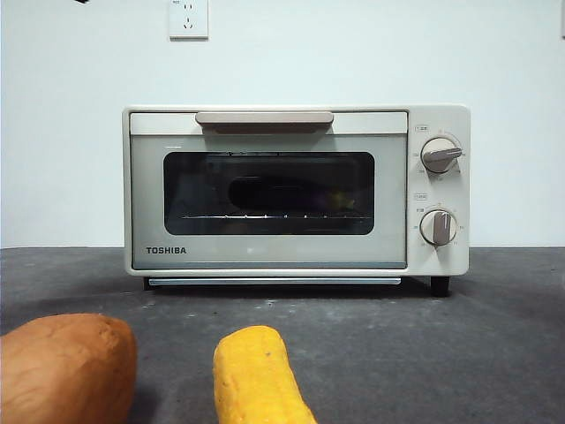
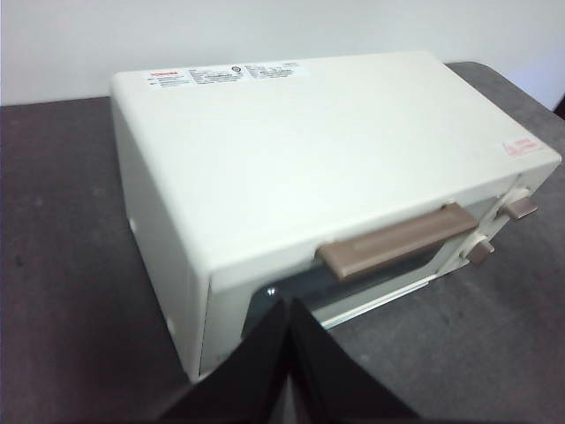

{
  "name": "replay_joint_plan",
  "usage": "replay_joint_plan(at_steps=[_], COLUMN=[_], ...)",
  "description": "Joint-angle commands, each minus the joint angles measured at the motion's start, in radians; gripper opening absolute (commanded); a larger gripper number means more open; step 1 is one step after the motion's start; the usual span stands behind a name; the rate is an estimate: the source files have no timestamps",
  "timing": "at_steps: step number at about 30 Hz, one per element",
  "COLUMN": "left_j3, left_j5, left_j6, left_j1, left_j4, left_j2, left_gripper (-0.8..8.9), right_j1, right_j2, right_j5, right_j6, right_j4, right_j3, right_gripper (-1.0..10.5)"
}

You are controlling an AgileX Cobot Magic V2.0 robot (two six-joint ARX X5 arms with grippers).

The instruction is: Take the eggplant from the table,put the eggplant in the oven

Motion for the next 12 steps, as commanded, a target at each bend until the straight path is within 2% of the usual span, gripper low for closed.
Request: replay_joint_plan(at_steps=[1, 7, 12], left_j3=[-0.091, -0.283, -0.391], left_j5=[-0.066, -0.189, -0.245], left_j6=[-0.037, -0.065, -0.113], left_j1=[-0.043, -0.132, -0.169], left_j4=[0.039, 0.052, 0.051], left_j2=[-0.090, -0.306, -0.458], left_gripper=[0.06, 0.06, 0.06], right_j1=[-0.011, -0.026, -0.026], right_j2=[-0.013, -0.051, -0.063], right_j5=[-0.031, -0.037, -0.032], right_j6=[0.049, 0.061, 0.061], right_j4=[0.124, 0.374, 0.612], right_j3=[-0.080, -0.296, -0.465], right_gripper=[0.0, 0.0, 0.0])
